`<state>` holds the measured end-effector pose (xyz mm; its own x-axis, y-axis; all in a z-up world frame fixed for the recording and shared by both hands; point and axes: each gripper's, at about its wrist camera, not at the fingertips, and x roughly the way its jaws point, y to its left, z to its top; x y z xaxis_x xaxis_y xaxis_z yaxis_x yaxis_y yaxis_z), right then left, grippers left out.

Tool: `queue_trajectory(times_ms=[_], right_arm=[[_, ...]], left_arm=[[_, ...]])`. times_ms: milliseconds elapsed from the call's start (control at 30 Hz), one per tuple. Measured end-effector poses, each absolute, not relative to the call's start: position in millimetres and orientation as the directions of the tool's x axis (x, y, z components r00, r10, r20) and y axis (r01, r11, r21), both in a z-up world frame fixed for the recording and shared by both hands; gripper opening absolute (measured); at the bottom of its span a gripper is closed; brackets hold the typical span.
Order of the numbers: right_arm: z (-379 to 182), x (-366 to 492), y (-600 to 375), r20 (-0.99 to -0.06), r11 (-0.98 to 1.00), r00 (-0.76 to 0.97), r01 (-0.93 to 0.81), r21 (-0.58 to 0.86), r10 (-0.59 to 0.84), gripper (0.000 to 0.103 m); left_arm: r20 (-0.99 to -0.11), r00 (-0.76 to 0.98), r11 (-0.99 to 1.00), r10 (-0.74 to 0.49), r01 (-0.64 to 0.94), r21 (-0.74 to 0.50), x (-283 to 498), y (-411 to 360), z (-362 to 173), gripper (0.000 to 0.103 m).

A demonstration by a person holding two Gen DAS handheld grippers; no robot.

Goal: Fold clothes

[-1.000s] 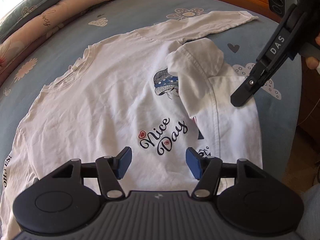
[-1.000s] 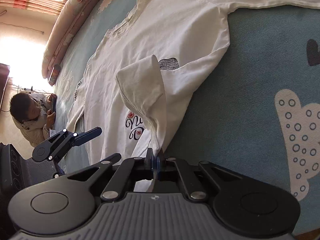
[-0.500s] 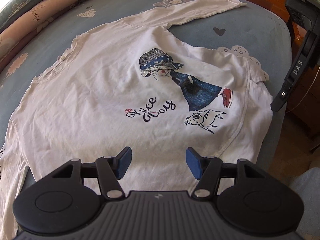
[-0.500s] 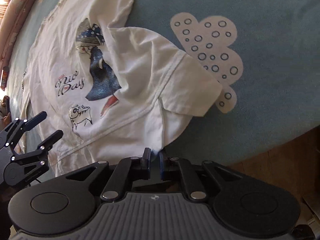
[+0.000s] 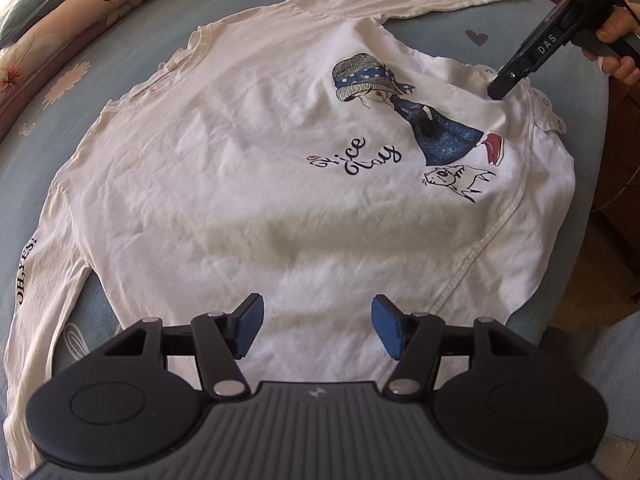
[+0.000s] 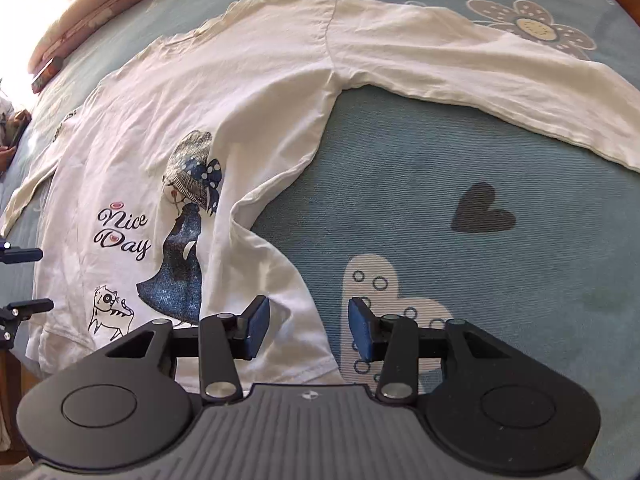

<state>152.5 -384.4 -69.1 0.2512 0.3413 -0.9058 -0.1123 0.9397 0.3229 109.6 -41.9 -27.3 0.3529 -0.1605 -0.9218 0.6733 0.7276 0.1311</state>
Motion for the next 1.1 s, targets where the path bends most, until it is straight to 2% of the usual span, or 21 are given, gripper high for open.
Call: queue_trajectory(times_ms=[33,267,367,433,567,667,767,867,1033,1100], right_arm=[[-70.2,153.2,-383.5,-0.907,0.935,0.227,-0.108,0.339,0.355,0.006],[-46.6,125.7,-399.5,-0.912,0.928,0.207,0.046,0.370,0.353,0.005],[-52.5,120.4,-408.3,-0.940,0.941,0.190,0.133,0.311,0.283,0.009],[-55.8,118.0,-411.2,-0.958,0.953,0.186,0.171,0.250,0.218,0.025],[-36.6,114.2,-399.2,-0.958,0.981,0.262,0.124,0.149,0.112,0.027],[-25.4,116.8,-386.8,-0.950,0.994,0.302,0.047,0.101,0.083,0.030],[-22.9,124.5,-373.7,-0.943,0.995,0.320,-0.023,0.093,0.096,0.032],[-24.1,131.2,-361.2,-0.940,0.993,0.321,-0.051,0.103,0.114,0.032],[-23.0,134.4,-352.8,-0.939,0.992,0.322,-0.063,0.106,0.121,0.032],[-22.9,135.6,-349.8,-0.940,0.993,0.323,-0.066,0.098,0.114,0.032]], left_arm=[[-0.922,0.355,0.733,-0.156,0.667,0.133,109.3,-39.5,-27.2,0.061],[-0.937,0.325,0.742,-0.126,0.658,0.128,102.5,-26.9,-29.9,0.061],[-0.946,0.306,0.748,-0.112,0.653,0.122,99.1,-21.1,-30.8,0.061],[-0.951,0.292,0.760,-0.100,0.639,0.117,97.5,-14.9,-31.3,0.061],[-0.956,0.289,0.828,-0.053,0.547,0.120,96.6,9.8,-27.4,0.061],[-0.964,0.266,0.921,-0.031,0.381,0.075,96.6,37.0,-28.5,0.061],[-0.968,0.247,0.987,-0.048,0.162,-0.007,93.8,70.4,-37.0,0.068],[-0.980,0.195,0.999,-0.042,0.013,-0.041,87.8,91.9,-56.5,0.067],[-0.986,0.163,0.997,-0.041,-0.054,-0.050,76.4,88.8,-69.2,0.058],[-0.985,0.163,0.997,-0.060,-0.045,-0.068,76.0,80.4,-65.9,0.028]])
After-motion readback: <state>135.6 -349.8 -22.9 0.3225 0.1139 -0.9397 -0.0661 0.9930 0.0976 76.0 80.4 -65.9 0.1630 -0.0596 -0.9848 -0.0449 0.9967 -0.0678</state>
